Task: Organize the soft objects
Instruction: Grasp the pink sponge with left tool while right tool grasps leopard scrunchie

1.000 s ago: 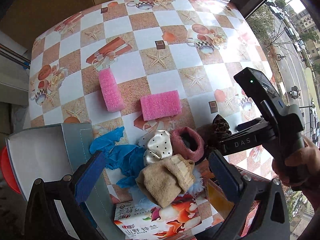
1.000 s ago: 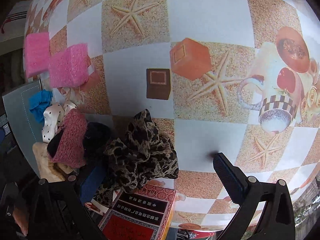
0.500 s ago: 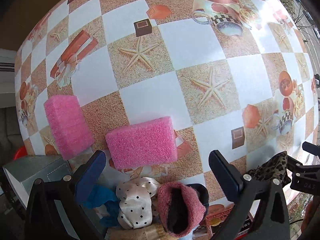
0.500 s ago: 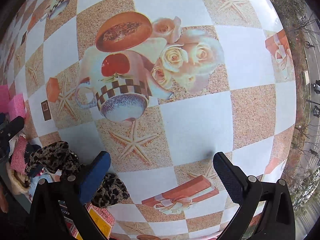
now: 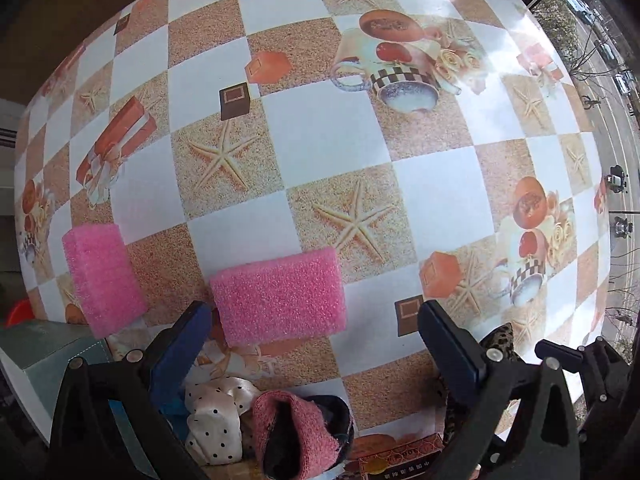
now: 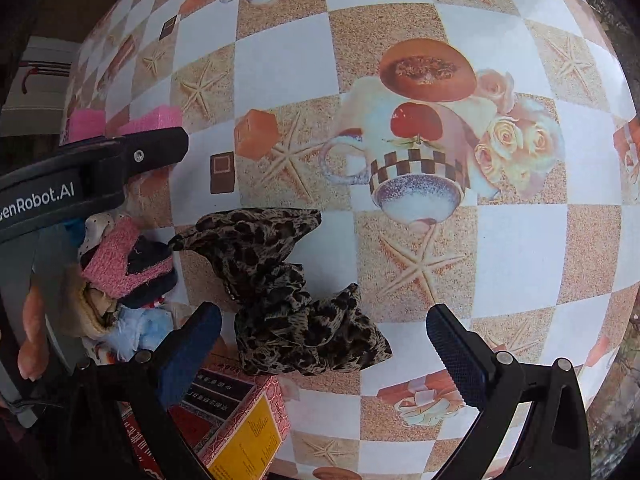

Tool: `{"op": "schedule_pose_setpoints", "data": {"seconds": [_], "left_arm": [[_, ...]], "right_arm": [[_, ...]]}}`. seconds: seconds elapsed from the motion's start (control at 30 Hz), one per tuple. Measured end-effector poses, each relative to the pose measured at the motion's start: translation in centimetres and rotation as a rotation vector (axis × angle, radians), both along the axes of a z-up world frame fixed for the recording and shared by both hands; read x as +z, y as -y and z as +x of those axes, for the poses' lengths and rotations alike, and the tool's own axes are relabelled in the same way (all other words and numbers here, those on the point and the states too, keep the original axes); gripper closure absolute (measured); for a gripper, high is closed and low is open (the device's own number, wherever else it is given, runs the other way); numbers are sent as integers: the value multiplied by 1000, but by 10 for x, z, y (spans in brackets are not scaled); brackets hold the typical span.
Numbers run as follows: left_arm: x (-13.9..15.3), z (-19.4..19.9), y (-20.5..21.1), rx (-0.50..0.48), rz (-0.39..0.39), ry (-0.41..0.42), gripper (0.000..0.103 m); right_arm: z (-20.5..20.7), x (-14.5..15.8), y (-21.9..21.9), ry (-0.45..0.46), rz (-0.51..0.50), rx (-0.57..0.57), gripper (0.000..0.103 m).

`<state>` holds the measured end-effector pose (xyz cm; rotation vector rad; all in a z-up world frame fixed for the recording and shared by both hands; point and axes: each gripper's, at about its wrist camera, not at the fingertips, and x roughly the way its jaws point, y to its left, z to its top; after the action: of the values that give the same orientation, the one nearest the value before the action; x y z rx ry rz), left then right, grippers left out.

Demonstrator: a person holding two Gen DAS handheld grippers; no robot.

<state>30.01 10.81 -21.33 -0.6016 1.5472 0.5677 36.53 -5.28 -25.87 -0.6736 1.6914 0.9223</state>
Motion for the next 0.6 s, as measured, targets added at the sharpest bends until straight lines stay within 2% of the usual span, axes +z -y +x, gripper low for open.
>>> {"op": "schedule_pose_setpoints", "data": {"seconds": [0.07,0.13,0.2,0.27,0.33,0.47,0.6], "left_arm": [[3,-10,-6,23,6,-8,0],[2,-23,-16,53,-2,-20,0],[-2,-31,-24,74,-10,-30,0],[-5,-38,-28,88,-18,-37,0],[-9,-39,-29,95,-30,-40,0],[-17,-31,-25,84,-33,-51,0],[-28,-19,-7,77,-25,-63,0]], "right_arm": [[-1,-11,2,99,-70,27,0],[13,-20,14,154,-144,-62,0],[34,-22,33,148,-161,-173,0],[47,-19,47,103,-122,-238,0],[50,-12,52,91,-73,-253,0],[48,4,39,107,18,-216,0],[28,12,22,148,58,-176,0]]}}
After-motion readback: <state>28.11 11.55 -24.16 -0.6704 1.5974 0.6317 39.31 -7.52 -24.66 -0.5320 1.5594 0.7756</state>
